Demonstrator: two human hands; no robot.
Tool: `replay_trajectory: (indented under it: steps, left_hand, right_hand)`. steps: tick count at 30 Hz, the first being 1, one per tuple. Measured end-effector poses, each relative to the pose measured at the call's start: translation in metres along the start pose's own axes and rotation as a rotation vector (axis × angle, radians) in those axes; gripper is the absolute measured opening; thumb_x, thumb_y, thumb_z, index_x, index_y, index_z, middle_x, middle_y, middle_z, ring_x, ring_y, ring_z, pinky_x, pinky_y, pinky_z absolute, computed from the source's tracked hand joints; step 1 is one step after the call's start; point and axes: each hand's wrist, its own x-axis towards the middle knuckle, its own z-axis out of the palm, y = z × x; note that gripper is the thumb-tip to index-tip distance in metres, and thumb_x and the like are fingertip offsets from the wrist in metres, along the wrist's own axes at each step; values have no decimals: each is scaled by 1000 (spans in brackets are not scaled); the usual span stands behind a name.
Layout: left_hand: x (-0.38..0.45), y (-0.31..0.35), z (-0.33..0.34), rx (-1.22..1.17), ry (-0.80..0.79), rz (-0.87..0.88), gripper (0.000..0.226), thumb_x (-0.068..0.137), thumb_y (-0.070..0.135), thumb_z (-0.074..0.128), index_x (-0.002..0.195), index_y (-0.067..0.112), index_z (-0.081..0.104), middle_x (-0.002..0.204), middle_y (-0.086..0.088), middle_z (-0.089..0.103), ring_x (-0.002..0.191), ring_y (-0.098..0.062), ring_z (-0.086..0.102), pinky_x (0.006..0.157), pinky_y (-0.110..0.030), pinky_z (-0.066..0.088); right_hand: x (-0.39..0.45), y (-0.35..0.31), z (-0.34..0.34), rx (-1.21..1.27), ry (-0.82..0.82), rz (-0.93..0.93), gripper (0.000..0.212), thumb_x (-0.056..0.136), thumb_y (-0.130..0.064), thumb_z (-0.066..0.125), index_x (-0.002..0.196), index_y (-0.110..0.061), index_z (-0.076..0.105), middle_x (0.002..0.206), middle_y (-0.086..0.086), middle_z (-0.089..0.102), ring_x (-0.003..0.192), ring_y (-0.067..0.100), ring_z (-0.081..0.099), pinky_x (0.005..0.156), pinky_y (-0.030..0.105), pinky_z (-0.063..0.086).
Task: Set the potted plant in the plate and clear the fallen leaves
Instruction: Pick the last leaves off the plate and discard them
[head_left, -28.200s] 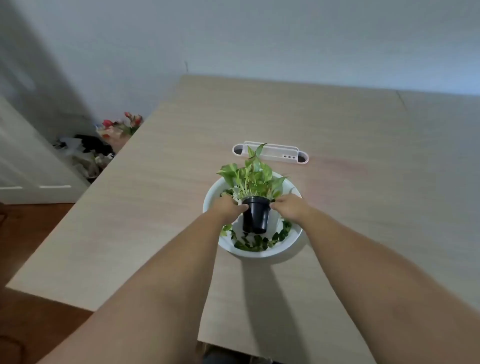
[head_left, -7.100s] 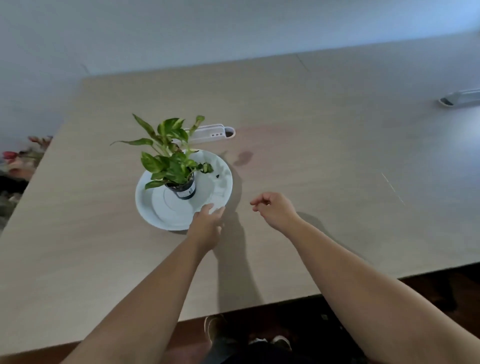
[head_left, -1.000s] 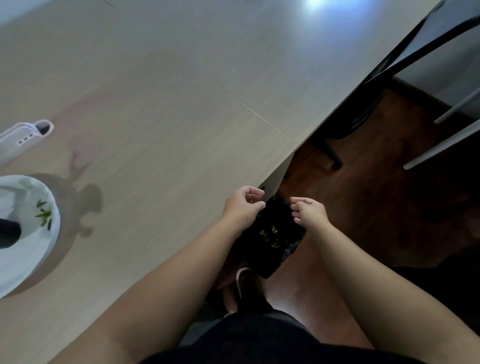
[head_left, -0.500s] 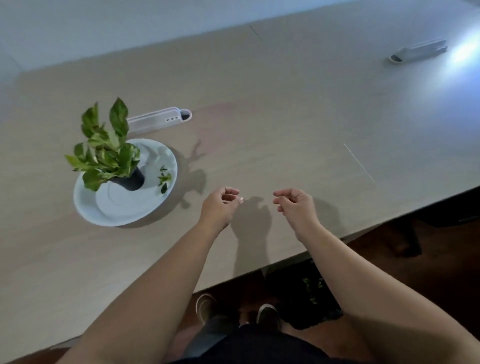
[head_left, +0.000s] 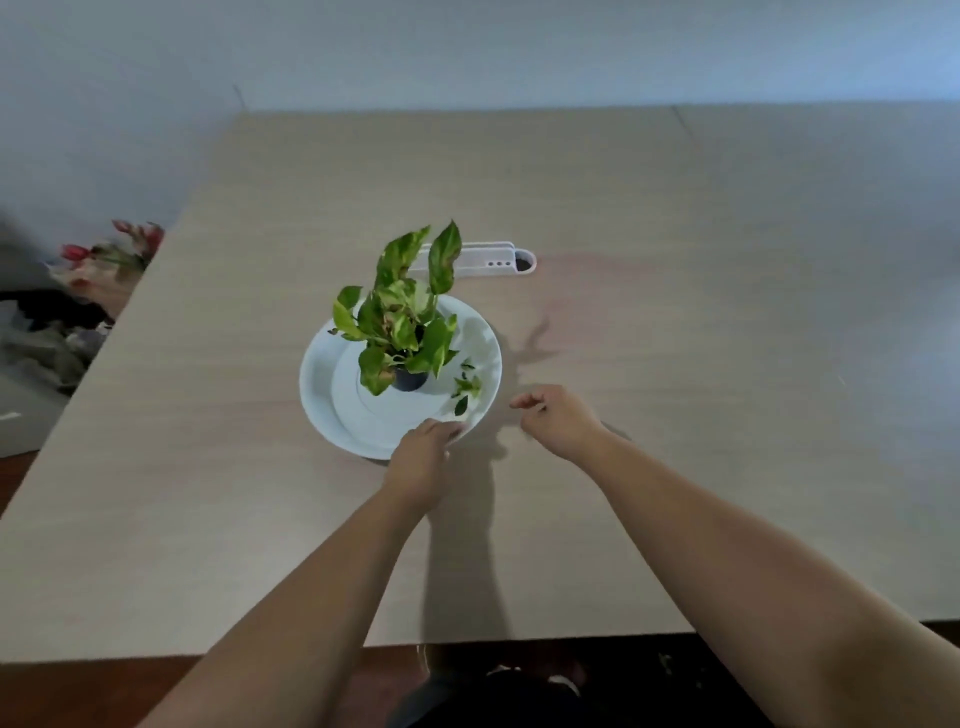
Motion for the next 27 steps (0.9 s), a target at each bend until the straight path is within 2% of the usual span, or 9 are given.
replay_trajectory:
  steps: [2, 4, 6, 9, 12, 15, 19, 23, 27]
  left_hand:
    - [-4, -9, -8, -16, -9, 51, 47, 84, -2, 52, 126, 17, 63, 119, -10, 65, 111, -28, 60, 93, -32, 45]
    - [-9, -21, -15, 29, -43, 102, 47, 84, -1, 52, 125, 20, 63, 120, -6, 65, 111, -26, 60, 93, -31, 45]
    - [-14, -38, -23, 64, -74, 150, 49, 83, -2, 52, 123, 22, 64, 121, -2, 67, 111, -25, 61, 95, -31, 45]
    - [-21, -65, -39, 78, -77, 169, 45, 83, 1, 53, 118, 24, 68, 121, 4, 69, 112, -20, 62, 95, -27, 44]
    - [-24, -85, -59, 75, -72, 142, 47, 80, -1, 51, 117, 23, 69, 122, 5, 69, 115, -19, 59, 96, -28, 44]
    - [-18, -100, -72, 122, -76, 98, 57, 74, -8, 46, 115, 24, 69, 120, 5, 69, 113, -21, 57, 95, -30, 44]
    - [-8, -119, -77, 112, -63, 54, 54, 76, -8, 44, 106, 27, 71, 111, 5, 70, 111, -22, 58, 93, -33, 47]
    - [2, -123, -78, 99, -39, 18, 46, 79, -3, 43, 98, 27, 72, 108, 6, 70, 109, -23, 57, 90, -31, 47]
    - [16, -98, -70, 124, -82, 42, 40, 87, 6, 42, 113, 25, 67, 118, 0, 65, 112, -25, 55, 94, -36, 46]
  right_hand:
    - [17, -12, 6, -124, -40, -51, 37, 83, -11, 50, 115, -22, 67, 100, 3, 64, 82, 18, 58, 65, 24, 44]
    - [36, -16, 13, -341, -54, -159, 41, 82, -11, 50, 118, -24, 66, 114, 3, 66, 102, 22, 60, 81, 28, 48]
    - [50, -18, 21, -691, -84, -285, 43, 84, -17, 49, 122, -30, 62, 136, -2, 55, 126, 22, 47, 104, 35, 39]
    - [54, -17, 29, -961, -172, -381, 44, 88, -22, 48, 130, -34, 56, 148, -7, 41, 139, 22, 29, 114, 39, 27]
    - [43, -12, 42, -890, -172, -476, 43, 87, -19, 50, 127, -30, 60, 136, -5, 53, 135, 22, 37, 115, 33, 24]
    - [32, -11, 58, -752, -138, -487, 40, 85, -16, 53, 123, -25, 65, 124, 2, 60, 124, 27, 49, 109, 37, 35]
    - [19, -14, 75, -746, -132, -444, 42, 89, -20, 47, 127, -32, 59, 124, -2, 57, 121, 22, 47, 105, 35, 38]
    - [11, -12, 83, -670, -123, -387, 41, 92, -19, 45, 130, -28, 58, 129, -3, 55, 123, 19, 45, 106, 29, 36]
    - [9, -12, 86, -584, -84, -355, 38, 91, -15, 47, 123, -22, 64, 125, 0, 60, 120, 20, 50, 103, 25, 36]
